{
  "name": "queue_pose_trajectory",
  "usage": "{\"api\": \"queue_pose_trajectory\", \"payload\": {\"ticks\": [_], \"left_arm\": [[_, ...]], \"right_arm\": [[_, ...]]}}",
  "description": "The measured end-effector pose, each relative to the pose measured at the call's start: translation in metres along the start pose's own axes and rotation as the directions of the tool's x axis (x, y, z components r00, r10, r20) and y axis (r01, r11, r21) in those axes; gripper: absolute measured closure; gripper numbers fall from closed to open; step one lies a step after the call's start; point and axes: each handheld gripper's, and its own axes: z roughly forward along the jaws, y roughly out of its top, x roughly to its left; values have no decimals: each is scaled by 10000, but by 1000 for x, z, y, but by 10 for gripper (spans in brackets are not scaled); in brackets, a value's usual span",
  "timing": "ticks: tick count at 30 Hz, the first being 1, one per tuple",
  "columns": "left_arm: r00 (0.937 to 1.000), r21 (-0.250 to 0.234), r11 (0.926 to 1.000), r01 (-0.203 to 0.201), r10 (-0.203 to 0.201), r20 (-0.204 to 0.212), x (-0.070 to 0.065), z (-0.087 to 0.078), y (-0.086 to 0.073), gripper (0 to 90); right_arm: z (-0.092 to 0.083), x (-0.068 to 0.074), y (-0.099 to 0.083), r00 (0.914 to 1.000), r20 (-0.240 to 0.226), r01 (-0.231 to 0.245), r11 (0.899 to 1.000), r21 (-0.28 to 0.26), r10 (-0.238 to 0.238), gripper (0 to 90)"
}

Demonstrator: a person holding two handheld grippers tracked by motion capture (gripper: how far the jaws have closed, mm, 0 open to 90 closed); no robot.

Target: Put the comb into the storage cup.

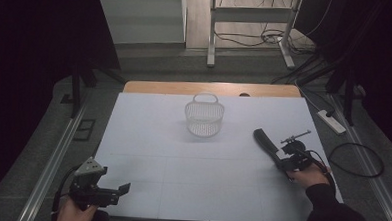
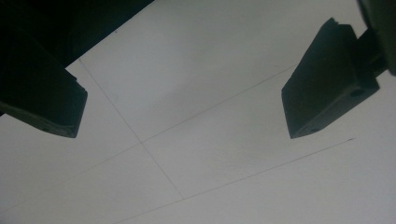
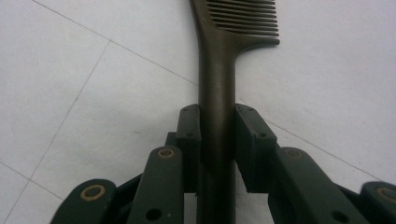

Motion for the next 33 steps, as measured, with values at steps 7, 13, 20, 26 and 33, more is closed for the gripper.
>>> {"api": "queue_pose_trajectory", "payload": {"ticks": [7, 13, 20, 26, 33], "left_arm": [[9996, 184, 9998, -113, 108, 253, -2, 3, 3, 0], [9956, -387, 9992, -117, 152, 924, 1, 5, 8, 0], [9910, -536, 9974, -491, 554, 1219, 2, 11, 17, 0], [9885, -693, 9962, -519, 611, 1384, 4, 15, 26, 0], [9837, -1142, 9900, -833, 1000, 1492, 5, 16, 40, 0]], "right_arm": [[-5, 2, -2, 9996, 202, 207, 9988, -454, -198, 723], [-11, 4, -3, 9992, 237, 331, 9962, -801, -313, 723], [-22, 6, -5, 9990, 271, 392, 9896, -1381, -358, 724], [-33, 9, -6, 9983, 290, 557, 9815, -1830, -512, 724], [-41, 14, -8, 9967, 353, 793, 9740, -2123, -734, 724]]}}
